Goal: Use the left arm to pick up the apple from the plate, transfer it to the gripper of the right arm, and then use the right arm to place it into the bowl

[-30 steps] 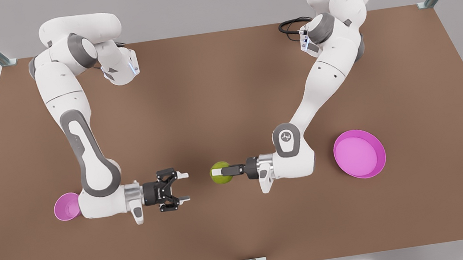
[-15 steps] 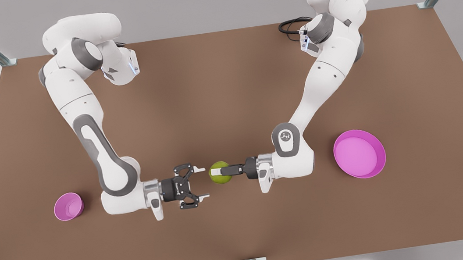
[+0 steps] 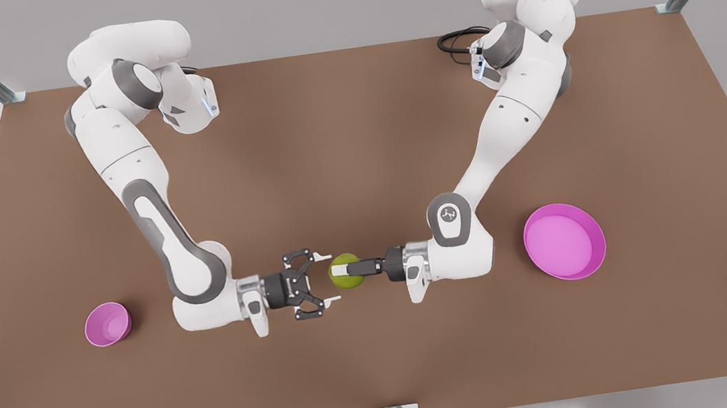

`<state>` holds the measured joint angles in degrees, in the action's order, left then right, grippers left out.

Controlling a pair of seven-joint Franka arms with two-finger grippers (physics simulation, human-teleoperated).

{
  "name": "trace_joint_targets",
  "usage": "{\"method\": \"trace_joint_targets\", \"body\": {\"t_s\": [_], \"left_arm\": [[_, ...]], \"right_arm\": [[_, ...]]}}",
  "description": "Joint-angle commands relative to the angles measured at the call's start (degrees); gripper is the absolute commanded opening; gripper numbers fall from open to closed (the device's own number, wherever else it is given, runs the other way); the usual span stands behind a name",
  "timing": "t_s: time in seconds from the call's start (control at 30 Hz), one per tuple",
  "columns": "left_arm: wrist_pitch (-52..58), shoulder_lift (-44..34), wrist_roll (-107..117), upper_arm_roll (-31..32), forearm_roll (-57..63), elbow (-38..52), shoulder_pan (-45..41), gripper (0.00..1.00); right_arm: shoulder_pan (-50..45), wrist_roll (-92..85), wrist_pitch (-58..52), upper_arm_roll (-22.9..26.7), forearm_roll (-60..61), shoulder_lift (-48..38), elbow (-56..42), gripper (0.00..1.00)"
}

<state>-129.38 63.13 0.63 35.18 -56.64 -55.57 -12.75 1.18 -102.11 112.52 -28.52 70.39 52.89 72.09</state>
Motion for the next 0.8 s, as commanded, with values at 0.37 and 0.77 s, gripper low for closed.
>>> {"method": "trace_joint_targets", "body": {"t_s": [0.37,0.77], "left_arm": [[-0.17,0.07,-1.95,-0.02,-0.40,0.02,-0.09,0.81],[-0.17,0.16,-1.95,-0.02,-0.40,0.02,0.00,0.81]], "right_arm": [[-1.70,-7.57,1.21,-0.14,0.71,1.42,-0.81,1.00],[-2.32,-6.61,1.30,-1.72,2.12,2.74,-1.08,1.00]]}}
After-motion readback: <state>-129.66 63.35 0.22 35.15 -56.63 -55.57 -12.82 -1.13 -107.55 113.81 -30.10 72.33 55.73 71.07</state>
